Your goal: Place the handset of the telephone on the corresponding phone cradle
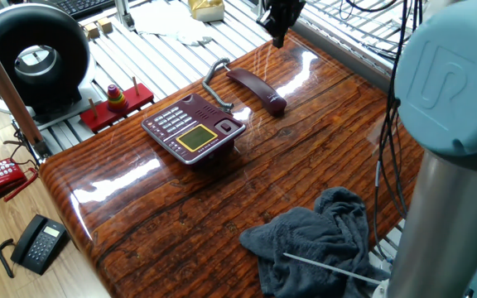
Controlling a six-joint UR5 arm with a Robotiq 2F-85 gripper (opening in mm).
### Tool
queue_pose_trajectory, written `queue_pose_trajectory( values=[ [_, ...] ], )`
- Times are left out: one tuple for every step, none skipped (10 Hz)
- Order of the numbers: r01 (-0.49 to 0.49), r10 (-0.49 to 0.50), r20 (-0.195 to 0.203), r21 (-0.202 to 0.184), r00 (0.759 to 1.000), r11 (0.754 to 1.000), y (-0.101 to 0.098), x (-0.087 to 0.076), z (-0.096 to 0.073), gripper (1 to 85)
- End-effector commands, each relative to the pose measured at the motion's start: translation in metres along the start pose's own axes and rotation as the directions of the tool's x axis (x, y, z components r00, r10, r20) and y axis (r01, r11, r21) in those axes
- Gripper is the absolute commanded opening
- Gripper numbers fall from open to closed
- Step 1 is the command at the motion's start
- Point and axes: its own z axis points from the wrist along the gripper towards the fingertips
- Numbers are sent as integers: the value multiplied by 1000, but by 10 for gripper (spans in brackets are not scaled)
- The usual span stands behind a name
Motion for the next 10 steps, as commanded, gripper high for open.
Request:
queue_pose_trajectory(
  values=[
    [-26,28,38,-50,999,998,9,-16,20,127],
    [-41,43,50,-45,998,998,9,-21,28,133],
    [-47,48,56,-27,997,999,7,-24,34,177],
    [-47,48,63,-21,997,999,6,-26,36,223],
    [-45,48,72,-33,996,998,10,-28,35,243],
    [-51,56,74,-58,996,997,16,-29,35,280],
    [-50,56,79,-74,995,996,19,-31,35,337],
    [-48,54,79,-72,995,996,19,-31,35,350],
    [-48,53,78,-57,996,997,15,-31,35,360],
    [-51,55,83,-49,995,997,13,-32,36,373]
  ],
)
